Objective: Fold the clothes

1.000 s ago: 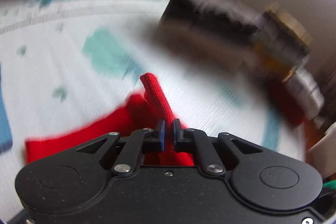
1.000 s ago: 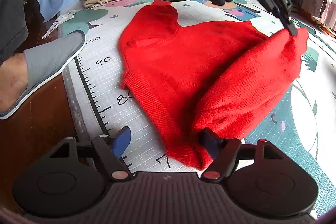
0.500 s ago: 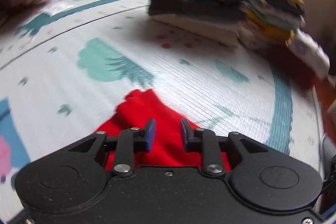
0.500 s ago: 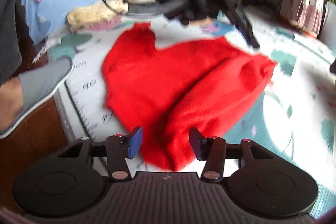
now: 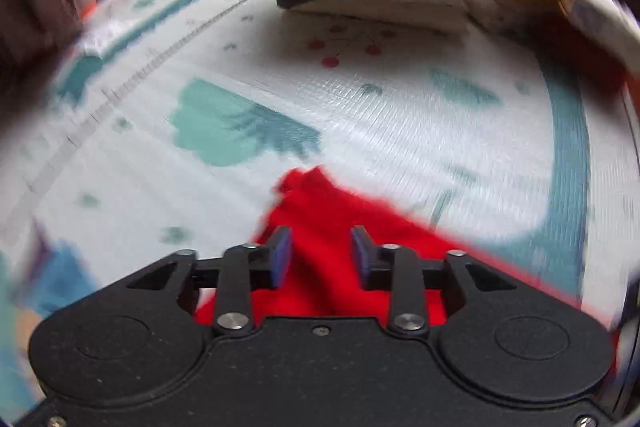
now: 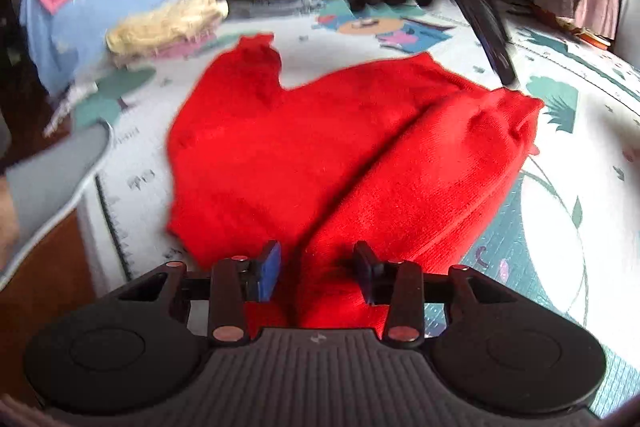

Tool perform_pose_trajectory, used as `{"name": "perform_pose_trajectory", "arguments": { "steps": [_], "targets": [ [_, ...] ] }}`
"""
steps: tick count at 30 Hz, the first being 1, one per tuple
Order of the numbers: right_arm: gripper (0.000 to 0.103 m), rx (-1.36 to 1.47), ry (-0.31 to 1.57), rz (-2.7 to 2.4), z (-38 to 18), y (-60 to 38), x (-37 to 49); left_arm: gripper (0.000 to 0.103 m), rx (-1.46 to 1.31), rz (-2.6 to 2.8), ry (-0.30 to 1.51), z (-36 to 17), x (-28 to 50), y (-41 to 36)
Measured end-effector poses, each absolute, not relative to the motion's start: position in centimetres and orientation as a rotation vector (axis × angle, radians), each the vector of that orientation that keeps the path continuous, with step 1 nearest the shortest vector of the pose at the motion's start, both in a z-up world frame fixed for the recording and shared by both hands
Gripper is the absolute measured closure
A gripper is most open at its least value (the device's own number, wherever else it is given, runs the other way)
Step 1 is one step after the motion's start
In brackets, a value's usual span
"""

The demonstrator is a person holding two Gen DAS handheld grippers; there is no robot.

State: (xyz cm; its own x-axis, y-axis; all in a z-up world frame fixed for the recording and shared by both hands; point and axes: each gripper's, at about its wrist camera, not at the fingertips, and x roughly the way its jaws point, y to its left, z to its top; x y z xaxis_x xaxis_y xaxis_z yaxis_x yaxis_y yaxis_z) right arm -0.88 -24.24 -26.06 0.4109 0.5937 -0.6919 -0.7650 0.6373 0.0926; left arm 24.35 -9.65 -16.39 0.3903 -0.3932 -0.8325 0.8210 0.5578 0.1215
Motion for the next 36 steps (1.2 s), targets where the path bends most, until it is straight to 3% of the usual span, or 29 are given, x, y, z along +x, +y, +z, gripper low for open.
{"name": "perform_pose_trajectory", "arguments": {
  "steps": [1,5,11,19,28,36],
  "targets": [
    [0.061,-0.237,0.757,0.866,-25.6,-24.6,-1.0,0.057,0.623,-0.821,0.85,-15.4,24.1,-8.3],
    [0.061,-0.226,0.766,0.899,-23.5,-24.8,-0.7,0.057,0.651,-0.744,0.876,-13.6,24.0,-2.2],
    [0.06,-0.432,0.841,1.084,-18.6,-21.9,0.4,0.057,0.442,-0.547,1.088,-19.0,27.1,4.7],
    [0.055,-0.765,0.899,1.175,-15.2,-13.7,-1.3,0.058,0.361,-0.488,1.153,-22.1,29.1,7.4],
    [0.058,-0.866,0.757,0.951,-22.2,-0.1,-6.9,0.058,0.365,-0.519,1.143,-21.3,28.5,7.2],
    [0.058,-0.925,0.766,0.703,-26.7,3.1,-7.4,0.058,0.334,-0.545,1.135,-20.8,28.2,7.4]
  ]
}}
